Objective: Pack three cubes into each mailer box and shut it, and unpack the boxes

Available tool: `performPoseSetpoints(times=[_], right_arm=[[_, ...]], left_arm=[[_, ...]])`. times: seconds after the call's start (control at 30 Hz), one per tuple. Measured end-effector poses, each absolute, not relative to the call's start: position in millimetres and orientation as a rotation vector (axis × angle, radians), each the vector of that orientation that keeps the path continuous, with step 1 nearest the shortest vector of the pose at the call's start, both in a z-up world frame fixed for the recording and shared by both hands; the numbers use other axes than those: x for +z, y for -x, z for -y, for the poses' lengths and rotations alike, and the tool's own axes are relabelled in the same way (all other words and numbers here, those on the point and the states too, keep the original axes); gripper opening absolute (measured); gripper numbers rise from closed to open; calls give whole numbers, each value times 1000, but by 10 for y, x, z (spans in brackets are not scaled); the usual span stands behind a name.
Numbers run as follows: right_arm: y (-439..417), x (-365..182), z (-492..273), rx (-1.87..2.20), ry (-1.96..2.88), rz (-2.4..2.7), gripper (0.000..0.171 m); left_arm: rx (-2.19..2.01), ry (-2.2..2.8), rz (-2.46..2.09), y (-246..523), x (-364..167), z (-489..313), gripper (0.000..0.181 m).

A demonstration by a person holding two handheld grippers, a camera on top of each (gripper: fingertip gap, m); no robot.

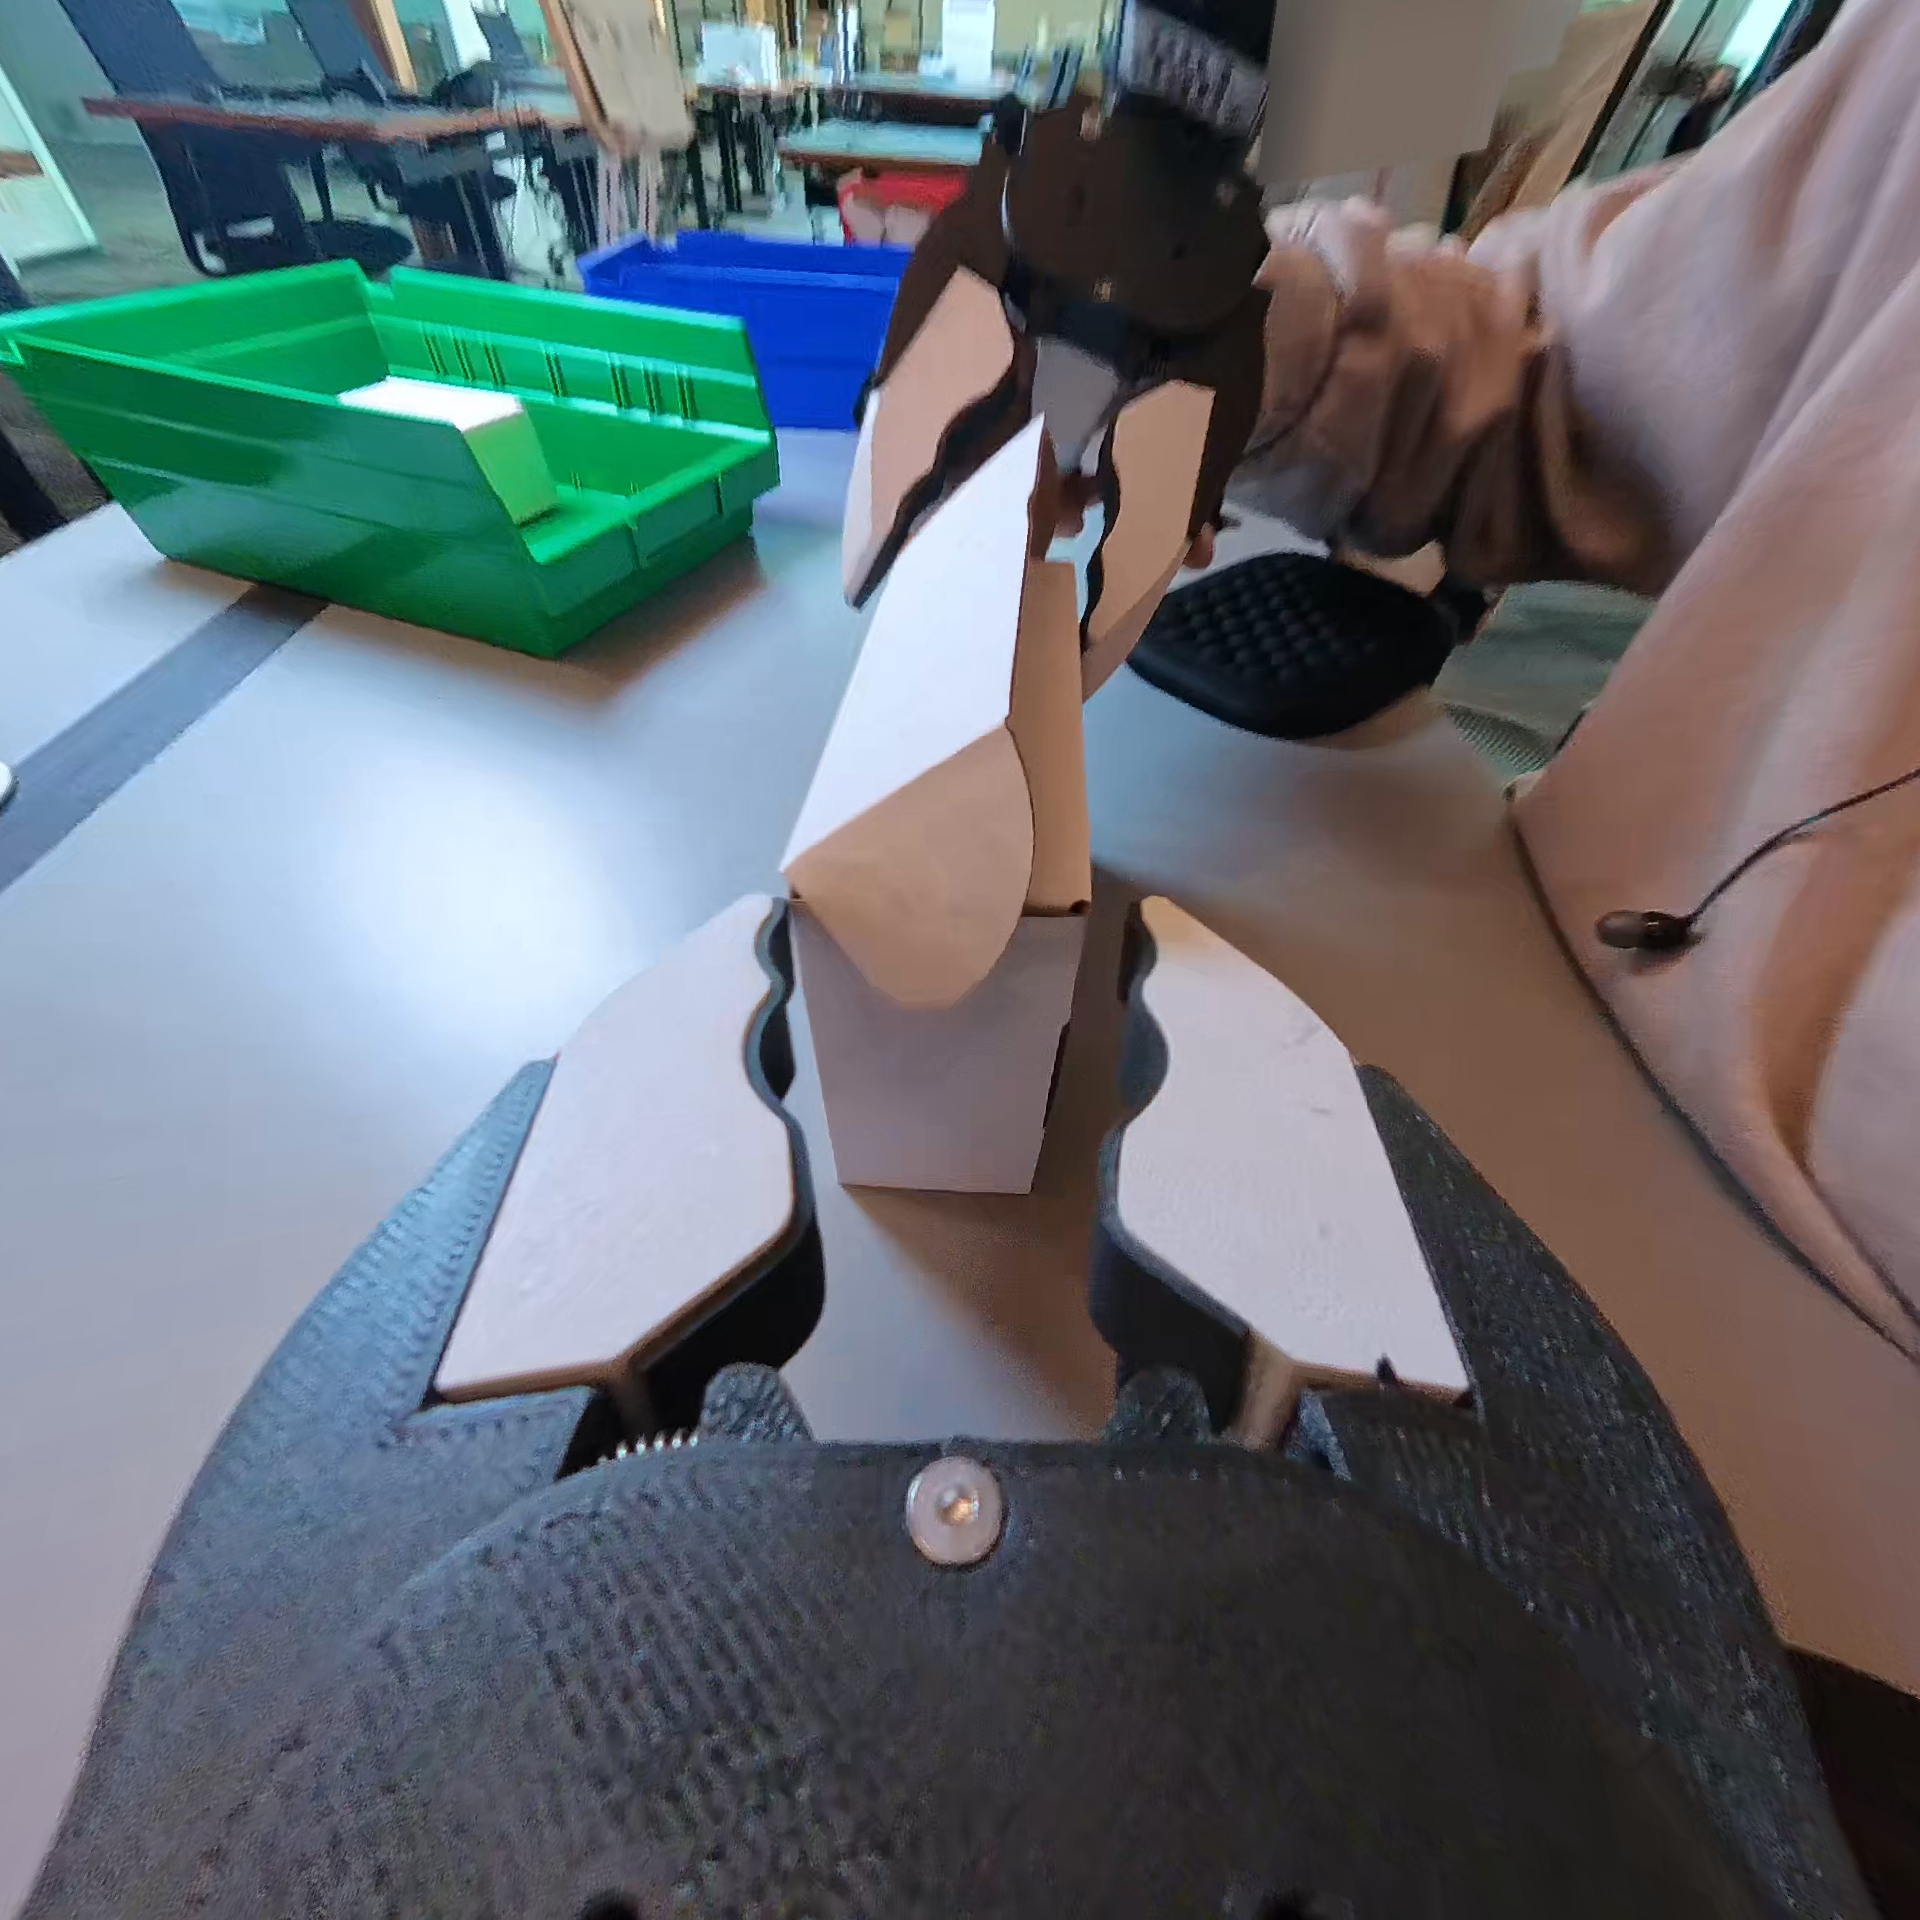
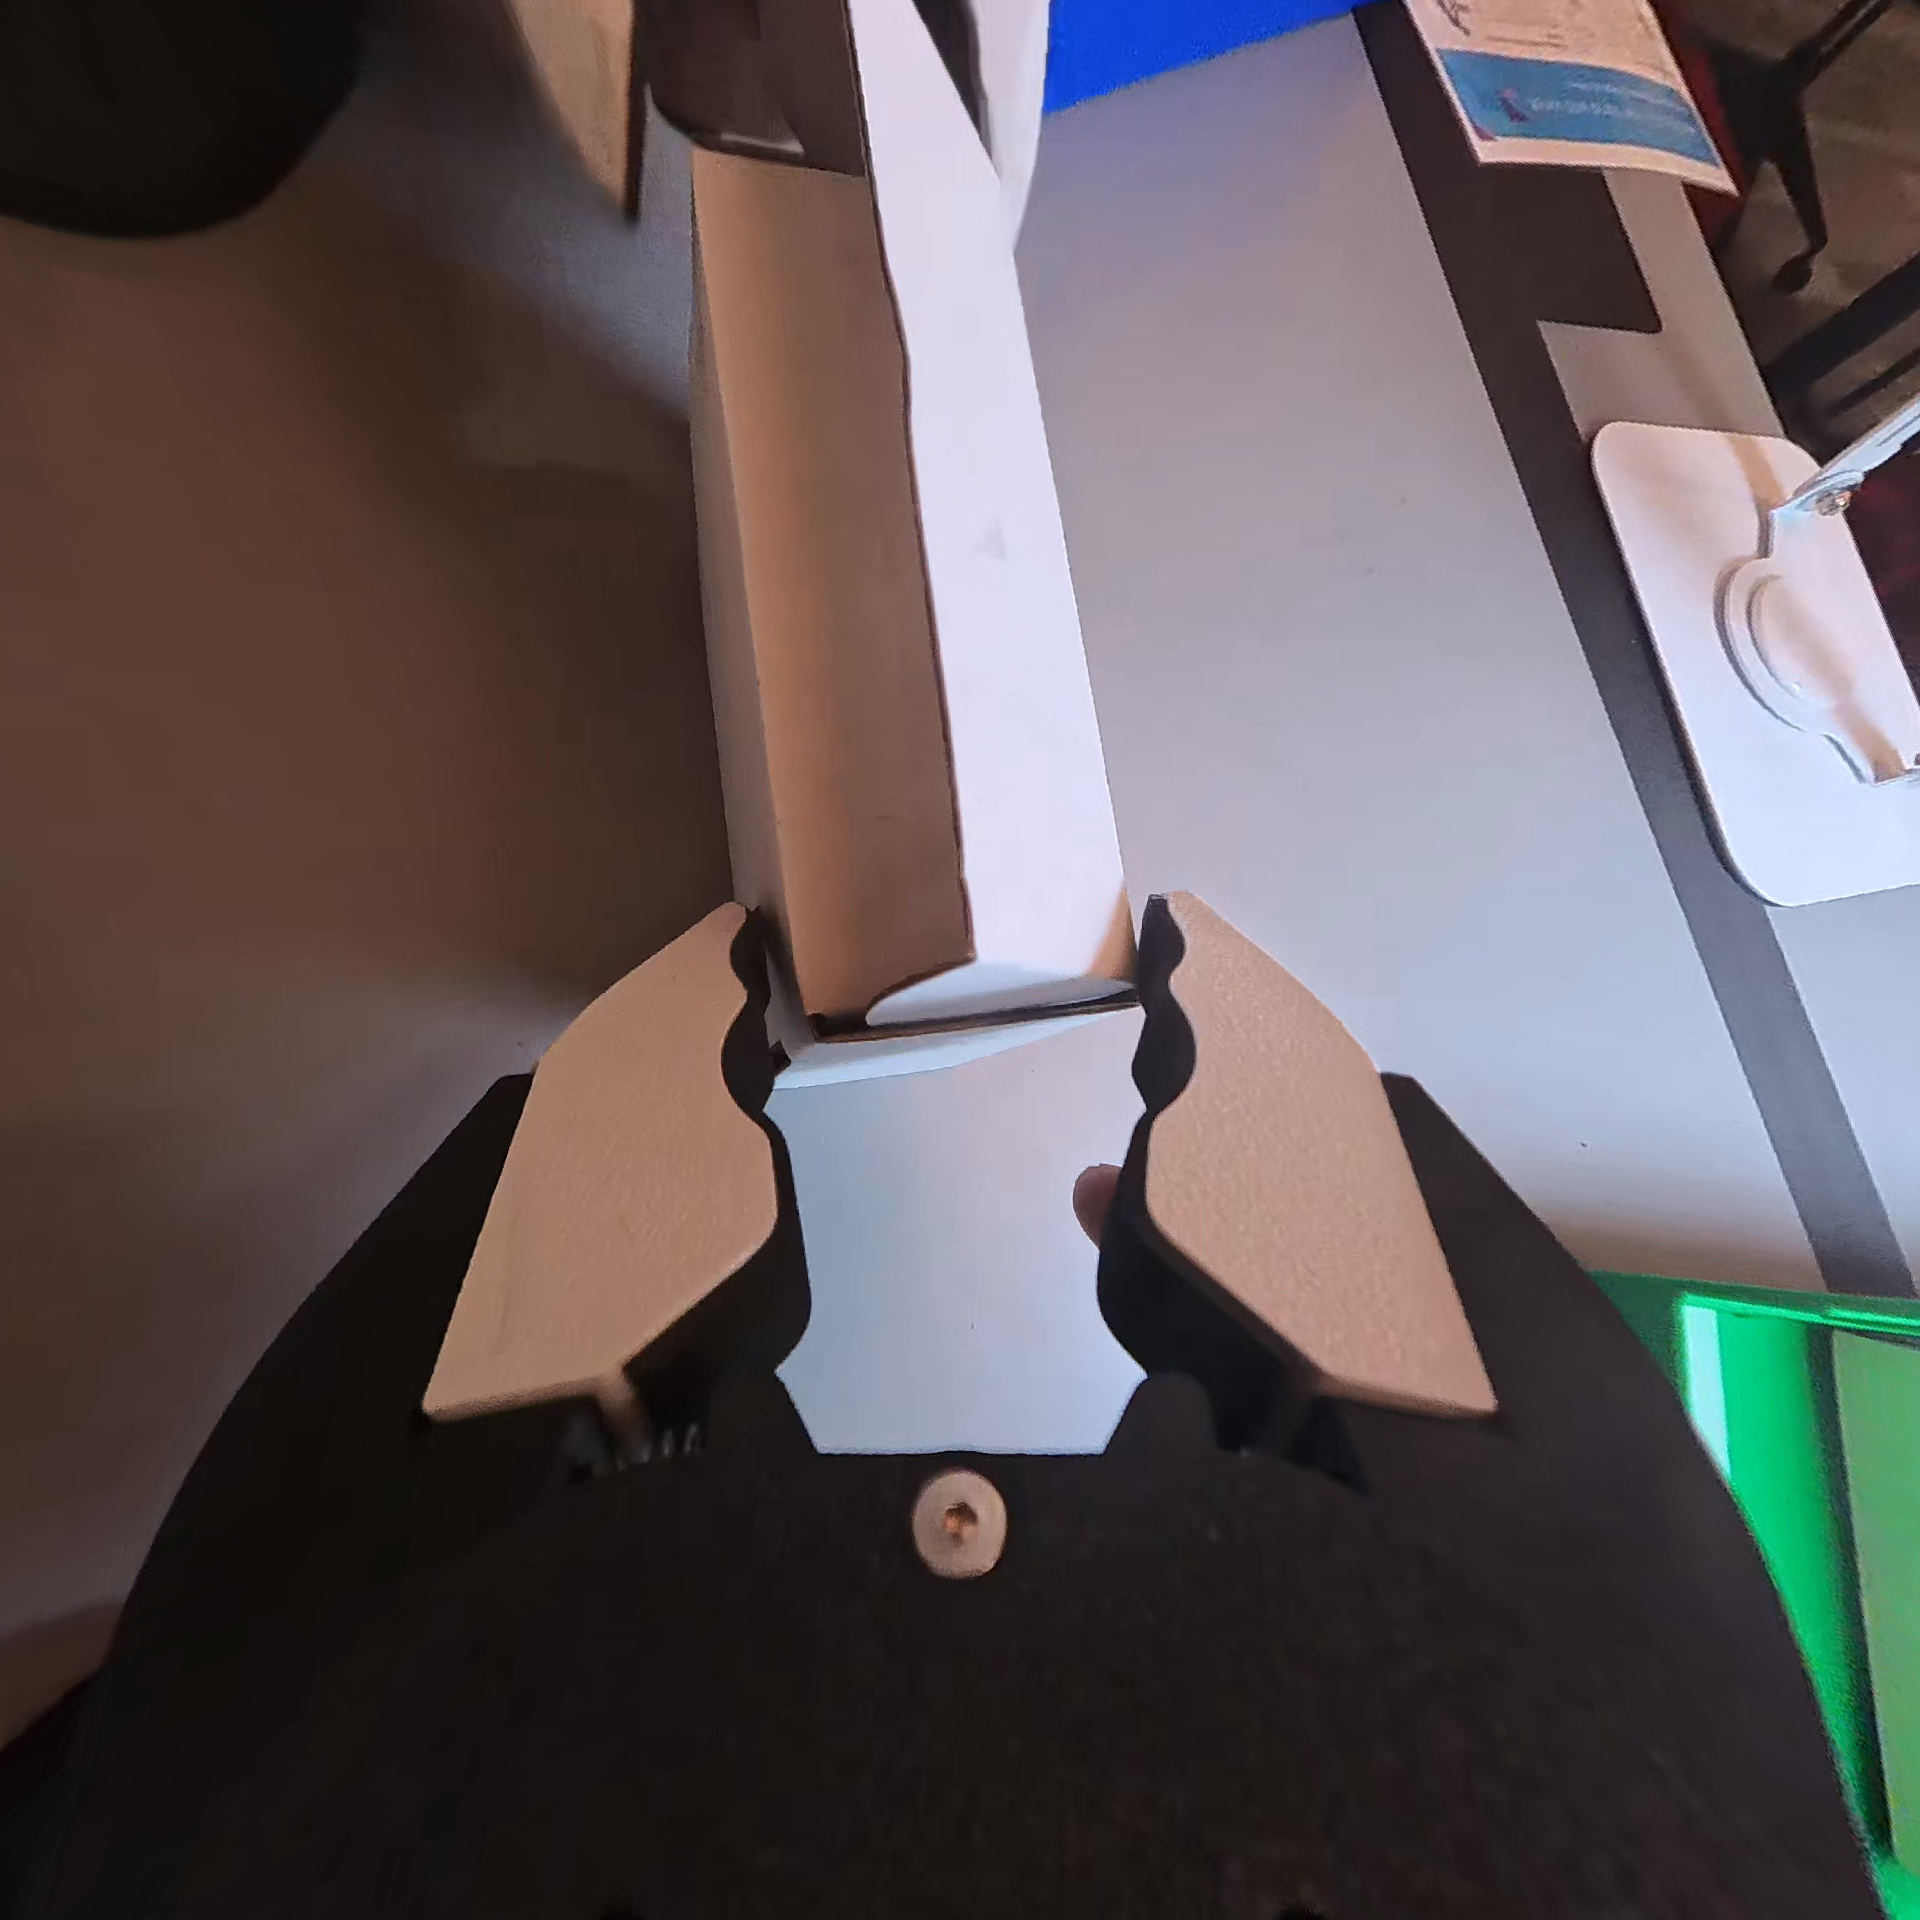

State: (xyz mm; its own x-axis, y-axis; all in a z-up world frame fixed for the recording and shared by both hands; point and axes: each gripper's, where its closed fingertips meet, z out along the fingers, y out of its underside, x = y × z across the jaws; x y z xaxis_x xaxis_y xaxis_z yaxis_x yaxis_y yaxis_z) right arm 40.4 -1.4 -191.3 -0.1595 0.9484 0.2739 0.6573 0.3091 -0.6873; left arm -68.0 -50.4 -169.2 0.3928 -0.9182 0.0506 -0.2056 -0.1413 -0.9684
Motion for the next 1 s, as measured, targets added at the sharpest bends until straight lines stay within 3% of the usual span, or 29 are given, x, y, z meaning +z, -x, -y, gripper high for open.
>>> performPoseSetpoints(times=[0.03,0.2,0.53,0.8,1.0], right_arm=[[-406,-1912,16,556,1414,1908,67],[-406,-1909,6,596,1356,1970,66],[-430,-1961,-2,615,1284,2109,66],[-440,-1966,-15,623,1305,2119,67],[-443,-1967,-16,614,1314,2107,66]], left_arm=[[-893,1581,-996,774,-1600,521,55],[-838,1548,-1028,1083,-1514,375,54],[-951,1534,-1328,673,-1642,324,60],[-1302,1510,-1253,602,-1544,432,37],[-1575,1493,-1087,607,-1505,432,35]])
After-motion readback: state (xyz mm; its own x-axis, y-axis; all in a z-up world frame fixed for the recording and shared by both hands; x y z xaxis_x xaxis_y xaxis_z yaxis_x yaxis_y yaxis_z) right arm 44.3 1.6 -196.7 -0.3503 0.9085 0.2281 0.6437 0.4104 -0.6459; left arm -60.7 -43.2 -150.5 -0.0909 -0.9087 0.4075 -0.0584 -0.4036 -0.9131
